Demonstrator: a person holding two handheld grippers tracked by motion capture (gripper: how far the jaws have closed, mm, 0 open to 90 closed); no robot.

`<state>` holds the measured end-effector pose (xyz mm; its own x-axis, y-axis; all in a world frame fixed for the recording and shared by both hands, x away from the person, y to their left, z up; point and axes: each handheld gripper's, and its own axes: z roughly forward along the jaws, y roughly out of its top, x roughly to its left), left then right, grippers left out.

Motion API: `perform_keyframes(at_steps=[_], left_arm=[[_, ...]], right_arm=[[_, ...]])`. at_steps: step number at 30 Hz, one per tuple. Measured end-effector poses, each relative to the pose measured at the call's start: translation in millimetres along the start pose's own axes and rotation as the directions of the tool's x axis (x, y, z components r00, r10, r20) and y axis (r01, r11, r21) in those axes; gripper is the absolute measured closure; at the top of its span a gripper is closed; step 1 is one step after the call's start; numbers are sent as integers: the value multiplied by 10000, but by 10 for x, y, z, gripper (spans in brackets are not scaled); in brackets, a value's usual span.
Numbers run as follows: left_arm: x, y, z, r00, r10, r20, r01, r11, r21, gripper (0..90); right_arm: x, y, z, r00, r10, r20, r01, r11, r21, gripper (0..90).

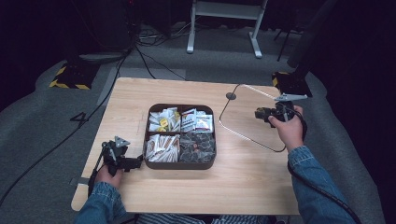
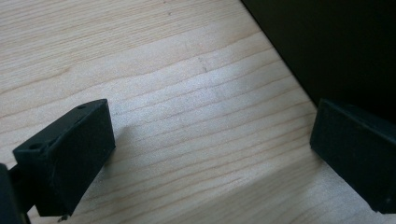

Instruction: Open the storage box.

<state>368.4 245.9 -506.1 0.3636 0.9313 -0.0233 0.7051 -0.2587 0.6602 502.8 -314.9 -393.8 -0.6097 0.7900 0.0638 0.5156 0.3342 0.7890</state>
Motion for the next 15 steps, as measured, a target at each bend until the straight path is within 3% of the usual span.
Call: perform_keyframes(at_steps=[15], left_arm=[[-1, 0, 0, 10000, -19, -6, 19, 10000, -3, 1]], right_arm=[[-210, -372, 217, 9982, 457, 387, -472, 9981, 386, 590]])
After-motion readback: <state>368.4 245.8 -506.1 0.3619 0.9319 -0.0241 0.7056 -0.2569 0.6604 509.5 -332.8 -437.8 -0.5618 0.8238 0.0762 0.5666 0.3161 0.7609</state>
